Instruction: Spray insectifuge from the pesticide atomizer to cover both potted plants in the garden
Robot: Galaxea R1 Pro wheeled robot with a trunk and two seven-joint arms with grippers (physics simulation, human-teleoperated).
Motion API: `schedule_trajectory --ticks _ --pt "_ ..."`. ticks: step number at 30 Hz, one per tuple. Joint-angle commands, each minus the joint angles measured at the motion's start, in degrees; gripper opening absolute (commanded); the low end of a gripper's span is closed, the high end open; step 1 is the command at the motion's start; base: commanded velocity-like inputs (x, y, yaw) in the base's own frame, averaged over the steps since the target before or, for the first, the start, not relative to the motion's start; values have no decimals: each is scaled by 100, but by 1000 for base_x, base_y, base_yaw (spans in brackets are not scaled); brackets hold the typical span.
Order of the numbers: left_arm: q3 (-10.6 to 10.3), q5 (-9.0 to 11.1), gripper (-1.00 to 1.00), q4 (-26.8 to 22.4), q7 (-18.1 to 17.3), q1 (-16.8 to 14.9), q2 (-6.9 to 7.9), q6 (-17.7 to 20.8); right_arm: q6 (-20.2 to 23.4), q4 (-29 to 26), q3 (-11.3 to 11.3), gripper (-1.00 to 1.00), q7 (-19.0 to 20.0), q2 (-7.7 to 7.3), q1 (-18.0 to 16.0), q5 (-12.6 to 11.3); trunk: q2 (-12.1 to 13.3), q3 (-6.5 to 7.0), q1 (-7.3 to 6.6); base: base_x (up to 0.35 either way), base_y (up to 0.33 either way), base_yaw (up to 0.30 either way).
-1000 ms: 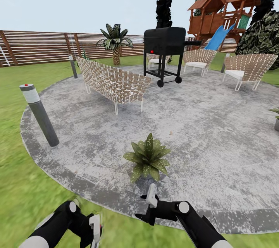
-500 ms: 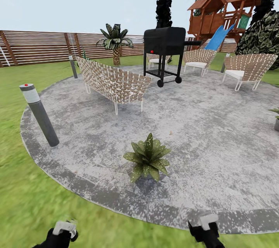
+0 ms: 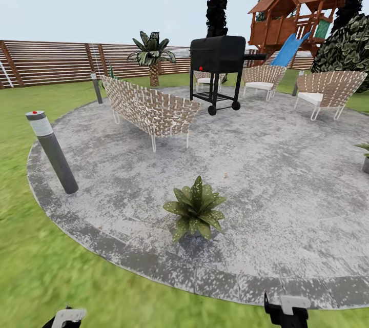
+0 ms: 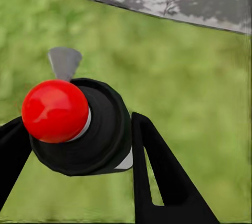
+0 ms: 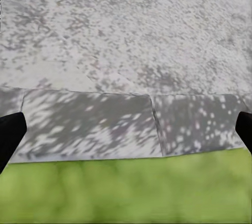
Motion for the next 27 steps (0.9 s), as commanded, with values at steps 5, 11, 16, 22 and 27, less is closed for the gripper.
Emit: schedule_trajectory --ticks 5,11,16,22,27 --pt "58 47 -100 153 2 -5 -11 -32 -18 21 -39 100 -13 29 -1 77 -2 -5 -1 0 0 0" --pt "58 110 -100 247 30 -5 -14 -48 8 112 -34 100 15 188 9 86 -2 -5 -1 0 0 0" --pt "51 112 -100 309 30 -5 -14 -53 13 160 -32 100 13 240 43 87 -2 -5 -1 0 0 0" --pt "57 112 -100 329 33 -5 -26 -54 20 166 -36 100 13 242 101 87 -2 -5 -1 0 0 0" --pt "58 112 -100 488 30 -5 -23 -54 20 166 -36 100 13 242 103 87 -2 -5 -1 0 0 0"
